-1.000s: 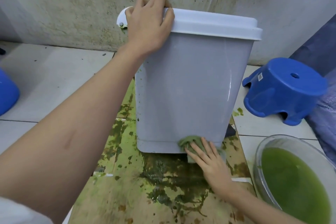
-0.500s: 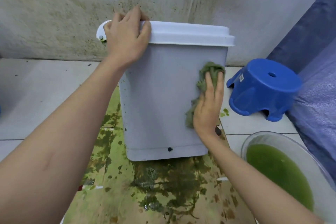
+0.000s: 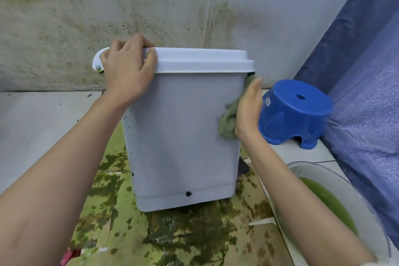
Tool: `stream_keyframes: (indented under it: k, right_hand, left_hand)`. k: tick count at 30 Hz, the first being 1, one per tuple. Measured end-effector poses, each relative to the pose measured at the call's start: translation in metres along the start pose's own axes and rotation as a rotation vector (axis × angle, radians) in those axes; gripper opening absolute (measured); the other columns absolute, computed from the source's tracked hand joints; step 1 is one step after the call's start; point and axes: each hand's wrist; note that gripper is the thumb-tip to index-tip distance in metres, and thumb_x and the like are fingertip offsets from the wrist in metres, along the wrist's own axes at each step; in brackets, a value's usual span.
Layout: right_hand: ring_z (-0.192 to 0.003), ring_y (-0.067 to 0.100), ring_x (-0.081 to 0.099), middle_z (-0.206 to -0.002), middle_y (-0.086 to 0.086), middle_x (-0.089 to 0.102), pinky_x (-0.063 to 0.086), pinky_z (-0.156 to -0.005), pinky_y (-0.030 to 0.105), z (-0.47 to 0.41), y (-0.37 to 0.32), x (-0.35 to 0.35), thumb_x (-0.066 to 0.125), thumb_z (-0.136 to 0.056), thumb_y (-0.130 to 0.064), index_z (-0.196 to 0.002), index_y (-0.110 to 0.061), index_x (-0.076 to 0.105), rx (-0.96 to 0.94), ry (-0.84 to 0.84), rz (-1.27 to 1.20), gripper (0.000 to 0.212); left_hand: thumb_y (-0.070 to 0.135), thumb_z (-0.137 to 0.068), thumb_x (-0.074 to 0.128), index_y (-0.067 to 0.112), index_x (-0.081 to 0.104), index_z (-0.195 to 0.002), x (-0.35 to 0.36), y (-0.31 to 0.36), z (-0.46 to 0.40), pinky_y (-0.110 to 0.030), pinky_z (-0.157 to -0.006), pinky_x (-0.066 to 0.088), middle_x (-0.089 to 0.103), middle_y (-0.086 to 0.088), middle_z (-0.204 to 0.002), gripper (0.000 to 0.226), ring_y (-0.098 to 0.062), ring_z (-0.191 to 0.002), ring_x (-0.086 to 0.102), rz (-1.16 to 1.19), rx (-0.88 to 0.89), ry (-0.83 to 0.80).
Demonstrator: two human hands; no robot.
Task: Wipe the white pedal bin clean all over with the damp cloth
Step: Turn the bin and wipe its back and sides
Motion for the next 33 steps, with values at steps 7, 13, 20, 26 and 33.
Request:
stream_keyframes:
  k: [7,13,20,26,33]
  right_hand:
    - [-0.069,0.015,0.059,-0.066,-0.01,0.066,0.049,-0.063,0.027,-0.035,0.054,-0.015,0.041,-0.093,-0.053,-0.076,-0.024,0.06,0.299,-0.068,-0.029,0.039]
    - [-0.108,0.016,0.056,-0.119,-0.004,0.06,0.042,-0.096,0.034,0.053,0.139,-0.053,0.028,-0.098,-0.052,-0.122,-0.025,0.054,0.403,-0.026,0.031,0.044]
    - [-0.142,0.012,-0.015,-0.154,-0.011,-0.014,-0.004,-0.115,0.036,0.066,0.1,0.002,0.019,-0.092,-0.058,-0.148,-0.033,-0.001,-0.349,-0.061,0.471,0.065]
    - [-0.145,0.033,-0.005,-0.158,0.003,-0.011,-0.005,-0.119,0.042,0.101,0.146,0.016,0.02,-0.102,-0.042,-0.151,-0.023,0.001,-0.947,-0.292,1.034,0.056]
    - [-0.146,0.023,-0.005,-0.159,-0.006,-0.004,-0.001,-0.119,0.036,0.069,0.114,0.02,0.043,-0.082,-0.001,-0.15,-0.028,0.012,-1.198,-0.417,1.004,0.08]
  left_hand:
    - [0.026,-0.095,0.037,0.013,0.053,-0.103,0.004,0.0,-0.005,-0.029,-0.085,0.018,0.06,0.0,-0.107,0.021,-0.024,-0.109,0.042,-0.016,-0.025,-0.012]
    - [0.025,-0.095,0.038,0.013,0.054,-0.101,0.004,0.001,-0.003,-0.029,-0.085,0.018,0.06,0.001,-0.105,0.02,-0.024,-0.107,0.043,-0.025,-0.019,0.01]
    - [0.025,-0.095,0.037,0.016,0.054,-0.105,0.0,0.0,-0.009,-0.031,-0.09,0.019,0.055,0.009,-0.105,0.022,-0.02,-0.114,0.038,0.018,-0.063,-0.118]
    - [0.02,-0.088,0.032,0.028,0.064,-0.085,-0.019,-0.017,-0.031,-0.029,-0.098,0.034,0.061,0.008,-0.103,0.033,-0.013,-0.104,0.045,0.335,-0.194,-0.353]
    - [0.032,-0.086,0.028,0.038,0.072,-0.088,-0.021,-0.021,-0.03,-0.048,-0.115,0.008,0.066,0.023,-0.105,0.045,-0.004,-0.112,0.051,0.385,-0.218,-0.372]
Point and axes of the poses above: each hand's wrist, its own z-axis away from the middle knuckle, its own x-axis out of the palm, y = z × x
